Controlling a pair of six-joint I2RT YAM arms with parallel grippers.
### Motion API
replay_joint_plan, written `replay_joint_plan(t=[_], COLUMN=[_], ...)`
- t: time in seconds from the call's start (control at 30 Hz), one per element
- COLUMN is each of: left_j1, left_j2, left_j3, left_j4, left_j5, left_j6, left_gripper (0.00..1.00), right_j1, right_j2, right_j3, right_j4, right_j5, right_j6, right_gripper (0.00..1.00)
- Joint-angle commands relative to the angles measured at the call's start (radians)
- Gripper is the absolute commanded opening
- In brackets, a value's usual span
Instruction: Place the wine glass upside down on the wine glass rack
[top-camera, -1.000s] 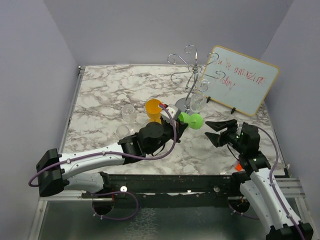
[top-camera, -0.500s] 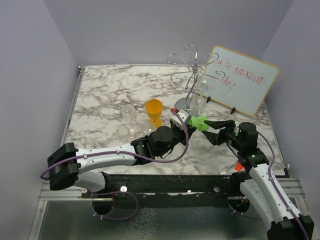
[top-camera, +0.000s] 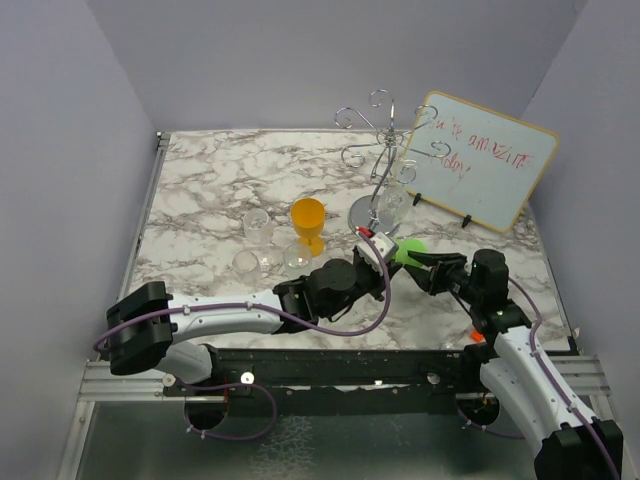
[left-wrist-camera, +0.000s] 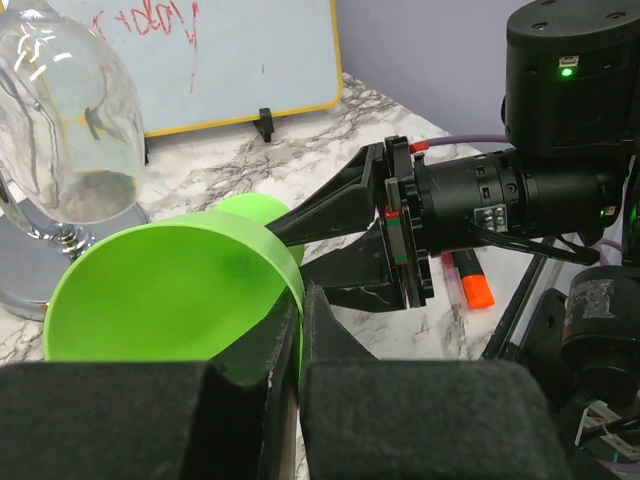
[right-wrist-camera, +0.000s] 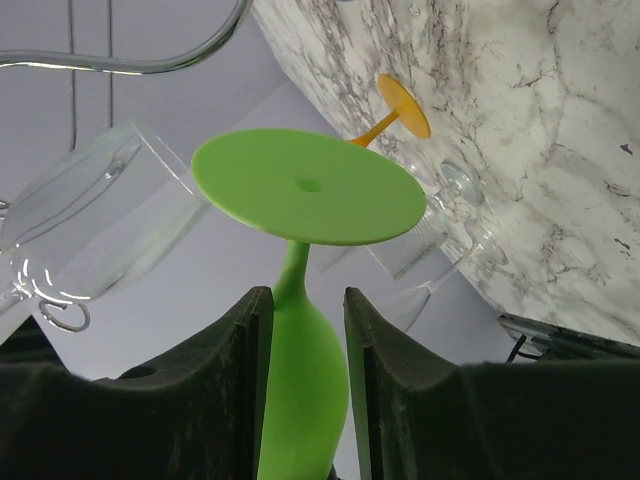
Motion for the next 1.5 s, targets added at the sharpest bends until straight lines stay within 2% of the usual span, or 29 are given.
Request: replay_joint_plan(t=[0.0,0.17,0.33,0.43,0.53,0.57,0.63,0.7,0.73,0.77,0.83,1.0,1.13,1.27,1.37,1.47], left_j1=[-0.016,-0.024,-0.026,-0.026,-0.026,-0.026,-0.026,-0.026,-0.026,-0.026,-0.026,-0.023,-0.008,0.033,0.093,0.153], left_j2=[0.002,0.003,0.013,0.017,0.017,0.015,0.002,-0.032,-0.054,-0.077,-0.122,-0.198,-0.217,-0.198,-0.172,-0.146], left_j3=[0.022,-0.010,-0.020,-0.024,-0.029,-0.031,-0.042,-0.052,-0.057,-0.058,-0.056,-0.012,0.095,0.246,0.317,0.345], left_j4=[0.084,0.153,0.170,0.172,0.172,0.171,0.169,0.153,0.142,0.120,0.063,-0.099,-0.263,-0.429,-0.482,-0.458], left_j5=[0.047,0.080,0.082,0.077,0.072,0.067,0.036,0.015,0.024,0.028,0.057,0.138,0.132,0.156,0.284,0.447], left_j6=[0.003,-0.030,-0.030,-0.029,-0.030,-0.034,-0.059,-0.097,-0.112,-0.135,-0.175,-0.231,-0.261,-0.282,-0.333,-0.409], left_gripper=[0.00,0.00,0.00,0.00,0.00,0.05,0.25,0.51,0.60,0.68,0.76,0.88,0.98,0.99,0.99,0.99], right_j1=[0.003,0.002,0.002,0.003,0.003,0.002,0.002,0.003,0.003,0.003,0.002,0.002,0.003,0.002,0.002,0.002], right_j2=[0.006,0.037,0.055,0.054,0.046,0.044,0.034,0.021,0.010,-0.007,-0.047,-0.133,-0.174,-0.228,-0.292,-0.350], right_j3=[-0.019,-0.029,-0.024,-0.024,-0.028,-0.027,-0.016,0.008,0.018,0.028,0.042,0.055,0.037,0.027,0.021,0.048], right_j4=[0.033,0.072,0.085,0.095,0.096,0.096,0.083,0.038,0.026,0.007,-0.024,-0.056,0.068,0.181,0.271,0.289], right_j5=[-0.014,-0.015,-0.005,0.000,0.011,0.019,0.047,0.085,0.105,0.127,0.169,0.262,0.261,0.232,0.182,0.128], right_j6=[0.040,0.062,0.070,0.071,0.063,0.053,0.013,-0.049,-0.086,-0.127,-0.195,-0.367,-0.583,-0.833,-1.065,-1.319], right_gripper=[0.37,0.30,0.28,0.17,0.02,0.01,0.01,0.01,0.01,0.01,0.01,0.01,0.01,0.01,0.01,0.01])
